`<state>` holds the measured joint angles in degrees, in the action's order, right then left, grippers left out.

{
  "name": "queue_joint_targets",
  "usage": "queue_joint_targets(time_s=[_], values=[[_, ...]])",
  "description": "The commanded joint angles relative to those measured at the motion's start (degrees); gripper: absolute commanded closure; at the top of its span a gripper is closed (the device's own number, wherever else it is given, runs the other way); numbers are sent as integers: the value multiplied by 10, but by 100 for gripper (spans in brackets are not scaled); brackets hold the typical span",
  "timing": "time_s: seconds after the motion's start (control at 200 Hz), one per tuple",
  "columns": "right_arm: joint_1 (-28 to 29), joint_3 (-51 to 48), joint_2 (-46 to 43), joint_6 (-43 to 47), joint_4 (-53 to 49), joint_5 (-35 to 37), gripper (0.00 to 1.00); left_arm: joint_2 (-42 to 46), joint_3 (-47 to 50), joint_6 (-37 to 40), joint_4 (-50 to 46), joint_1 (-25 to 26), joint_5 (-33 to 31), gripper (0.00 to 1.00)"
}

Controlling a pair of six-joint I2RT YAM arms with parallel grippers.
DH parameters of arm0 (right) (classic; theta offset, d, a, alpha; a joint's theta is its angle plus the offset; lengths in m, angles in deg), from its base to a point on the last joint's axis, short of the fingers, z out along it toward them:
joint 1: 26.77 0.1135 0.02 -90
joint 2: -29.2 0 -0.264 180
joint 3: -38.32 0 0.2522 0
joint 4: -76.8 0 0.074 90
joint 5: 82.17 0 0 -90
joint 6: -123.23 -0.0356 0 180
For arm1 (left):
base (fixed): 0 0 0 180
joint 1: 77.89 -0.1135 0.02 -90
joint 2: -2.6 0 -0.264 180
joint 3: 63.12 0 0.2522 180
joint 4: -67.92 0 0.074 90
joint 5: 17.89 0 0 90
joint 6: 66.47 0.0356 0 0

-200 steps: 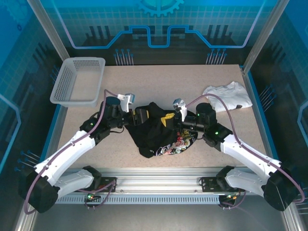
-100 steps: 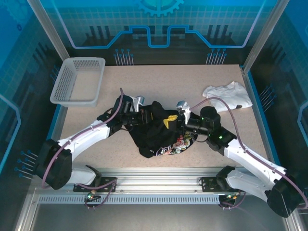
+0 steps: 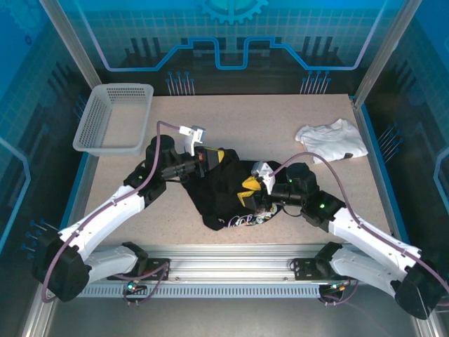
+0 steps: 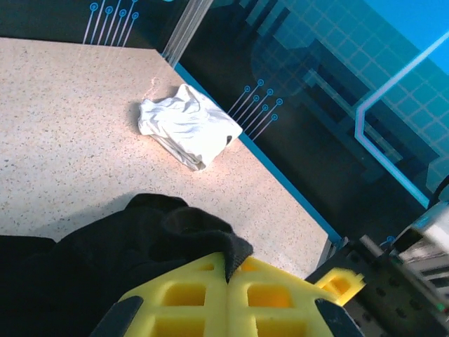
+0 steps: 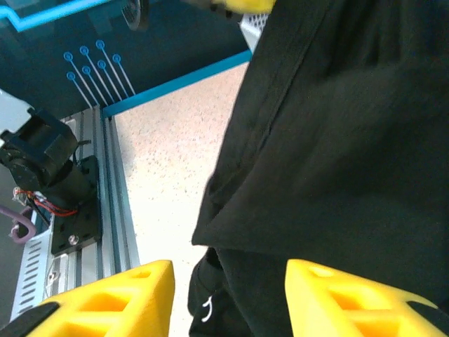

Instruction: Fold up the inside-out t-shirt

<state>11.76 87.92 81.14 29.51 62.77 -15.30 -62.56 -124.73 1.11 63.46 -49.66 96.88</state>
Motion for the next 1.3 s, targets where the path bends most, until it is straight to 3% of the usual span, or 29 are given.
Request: queue_joint_targets(time_s=[0.0,0.18,0.37,0.735,0.81,0.915,0.995,1.2,1.296], values=[[-29,37,-30,37,-31,2,53,14,-15,32,6,-5,32,100],[-88,58,1,14,0,-24,50,24,-16,27,12,-5,63,100],[-90,112,88,20,16,-86,49,25,-19,24,3,-5,72,100],[-90,143,162,5,59,-114,52,26,-15,23,2,-5,76,100],[-90,143,169,3,62,-119,57,25,-16,25,0,-5,75,100],[-91,160,166,2,50,-104,81,26,-17,26,-1,-5,70,100],[-94,159,152,-6,39,-86,93,25,-17,26,-11,-6,45,100],[-101,172,117,-58,22,-57,97,15,-25,29,-65,-6,-64,96],[-102,183,111,-85,23,-49,99,14,-21,24,-75,-5,-75,92]])
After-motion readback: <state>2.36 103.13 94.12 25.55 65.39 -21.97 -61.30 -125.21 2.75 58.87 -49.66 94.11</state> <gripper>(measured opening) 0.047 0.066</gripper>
